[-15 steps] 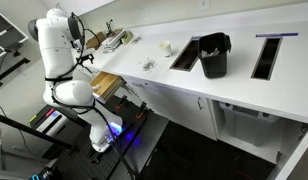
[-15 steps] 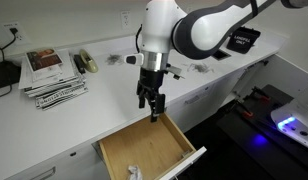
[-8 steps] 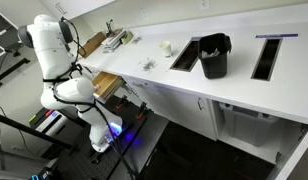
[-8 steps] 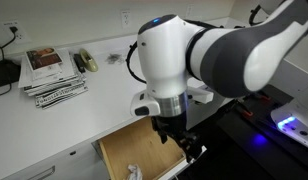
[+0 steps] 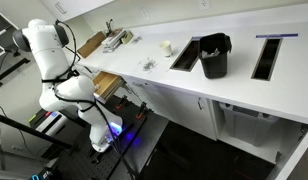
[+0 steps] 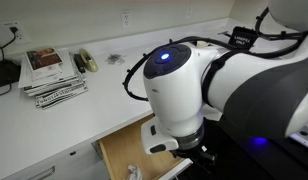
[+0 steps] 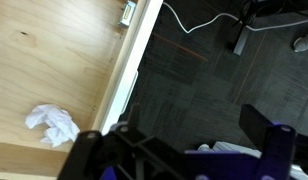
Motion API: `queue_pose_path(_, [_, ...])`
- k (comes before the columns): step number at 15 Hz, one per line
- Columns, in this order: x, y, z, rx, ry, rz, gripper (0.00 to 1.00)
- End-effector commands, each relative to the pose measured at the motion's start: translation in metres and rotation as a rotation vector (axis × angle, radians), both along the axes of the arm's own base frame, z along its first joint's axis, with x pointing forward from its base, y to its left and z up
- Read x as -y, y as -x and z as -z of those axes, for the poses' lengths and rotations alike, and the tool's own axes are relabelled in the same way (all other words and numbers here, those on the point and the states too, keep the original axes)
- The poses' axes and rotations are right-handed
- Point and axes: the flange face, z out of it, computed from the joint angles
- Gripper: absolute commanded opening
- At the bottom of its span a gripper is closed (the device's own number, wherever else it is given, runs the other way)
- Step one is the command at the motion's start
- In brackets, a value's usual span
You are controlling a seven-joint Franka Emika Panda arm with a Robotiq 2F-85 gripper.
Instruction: Pick up the trash paper, put it in the drawer and close it
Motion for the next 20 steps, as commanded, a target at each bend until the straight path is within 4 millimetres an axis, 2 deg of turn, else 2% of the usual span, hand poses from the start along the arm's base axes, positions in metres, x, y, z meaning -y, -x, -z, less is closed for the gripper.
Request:
queue_pose_path(1, [0.000,-0.002,0.000,0.000,0.000,0.002,1.00])
queue_pose_path(2, [0.000,-0.002,0.000,0.001,0.000,0.003,1.00])
queue_pose_path(4, [0.000,0.019,0.003,0.036,0.106,-0.133,1.00])
queue_pose_path(9, [0.001,0.091,0.021,0.118,0.192,-0.361,1.00])
queue_pose_path(10, [0.001,0.102,0.026,0.142,0.202,-0.411,0.97])
queue_pose_path(11, [0.001,0.112,0.031,0.172,0.205,-0.454,0.73])
queue_pose_path(13, [0.001,0.122,0.044,0.238,0.204,-0.548,0.70])
queue_pose_path(16, [0.002,0.125,0.063,0.347,0.227,-0.688,0.46])
queue_pose_path(20, [-0.001,0.114,0.085,0.515,0.194,-0.831,0.16])
